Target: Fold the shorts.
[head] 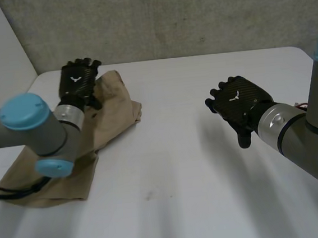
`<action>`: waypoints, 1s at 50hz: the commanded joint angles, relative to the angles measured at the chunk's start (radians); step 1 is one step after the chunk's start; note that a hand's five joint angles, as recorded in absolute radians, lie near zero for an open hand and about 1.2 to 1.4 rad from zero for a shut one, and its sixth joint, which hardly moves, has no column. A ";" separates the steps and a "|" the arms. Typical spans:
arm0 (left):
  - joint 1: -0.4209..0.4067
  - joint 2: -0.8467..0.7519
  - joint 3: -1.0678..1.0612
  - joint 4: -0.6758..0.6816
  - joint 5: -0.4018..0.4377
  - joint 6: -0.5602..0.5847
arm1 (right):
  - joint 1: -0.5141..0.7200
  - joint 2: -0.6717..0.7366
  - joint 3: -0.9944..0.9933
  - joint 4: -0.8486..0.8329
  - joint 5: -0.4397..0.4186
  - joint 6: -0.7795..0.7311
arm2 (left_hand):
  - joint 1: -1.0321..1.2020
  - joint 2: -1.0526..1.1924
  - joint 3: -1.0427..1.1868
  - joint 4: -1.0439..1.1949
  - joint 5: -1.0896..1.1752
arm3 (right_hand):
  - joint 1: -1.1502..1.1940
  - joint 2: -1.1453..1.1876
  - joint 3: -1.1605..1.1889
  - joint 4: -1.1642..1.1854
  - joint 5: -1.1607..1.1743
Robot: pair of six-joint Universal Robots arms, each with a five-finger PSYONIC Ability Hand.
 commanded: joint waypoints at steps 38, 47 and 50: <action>-0.570 0.231 -0.188 -0.126 0.151 -0.223 | -0.170 -0.100 -0.106 -0.007 0.081 0.144 | 0.091 0.099 0.104 0.100 0.093 | -0.023 -0.045 -0.033 -0.055 -0.067; -0.439 0.430 -0.280 -0.182 0.134 -0.223 | -0.156 -0.098 -0.094 -0.003 0.074 0.146 | -0.009 -0.001 0.004 0.000 -0.007 | -0.023 -0.045 -0.033 -0.055 -0.067; -0.380 0.485 -0.311 -0.226 0.095 -0.225 | -0.147 -0.098 -0.080 0.005 0.059 0.146 | -0.006 0.002 0.007 0.003 -0.004 | -0.023 -0.045 -0.033 -0.055 -0.067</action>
